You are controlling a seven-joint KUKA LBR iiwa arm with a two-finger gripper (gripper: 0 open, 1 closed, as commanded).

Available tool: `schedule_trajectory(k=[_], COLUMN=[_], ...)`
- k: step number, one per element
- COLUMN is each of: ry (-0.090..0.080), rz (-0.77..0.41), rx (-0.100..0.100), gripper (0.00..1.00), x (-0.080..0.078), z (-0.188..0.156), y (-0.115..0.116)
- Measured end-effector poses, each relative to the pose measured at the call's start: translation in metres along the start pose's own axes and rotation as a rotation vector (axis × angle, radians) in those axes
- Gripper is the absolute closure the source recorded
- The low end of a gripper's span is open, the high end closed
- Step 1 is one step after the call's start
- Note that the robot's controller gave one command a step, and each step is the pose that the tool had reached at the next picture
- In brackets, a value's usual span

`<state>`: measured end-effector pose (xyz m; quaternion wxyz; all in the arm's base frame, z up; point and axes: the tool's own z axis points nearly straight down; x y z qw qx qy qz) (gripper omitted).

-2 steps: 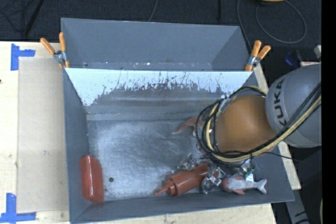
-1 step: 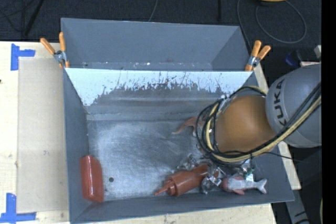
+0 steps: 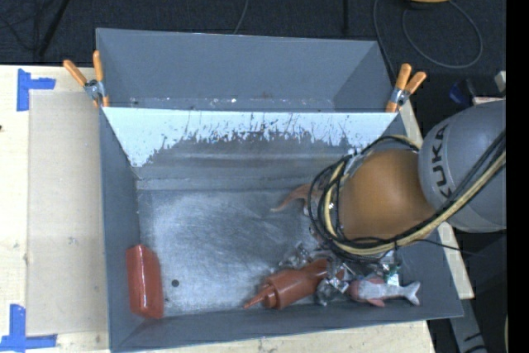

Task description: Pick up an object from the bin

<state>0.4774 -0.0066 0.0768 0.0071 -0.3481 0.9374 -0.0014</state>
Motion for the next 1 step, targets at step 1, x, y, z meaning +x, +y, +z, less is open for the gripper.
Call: schedule_trajectory(k=[1], ry=[0.003], rz=[0.002], rx=[-0.005], gripper=[1.0], x=[0.0005], z=[-0.0067], y=[0.0011])
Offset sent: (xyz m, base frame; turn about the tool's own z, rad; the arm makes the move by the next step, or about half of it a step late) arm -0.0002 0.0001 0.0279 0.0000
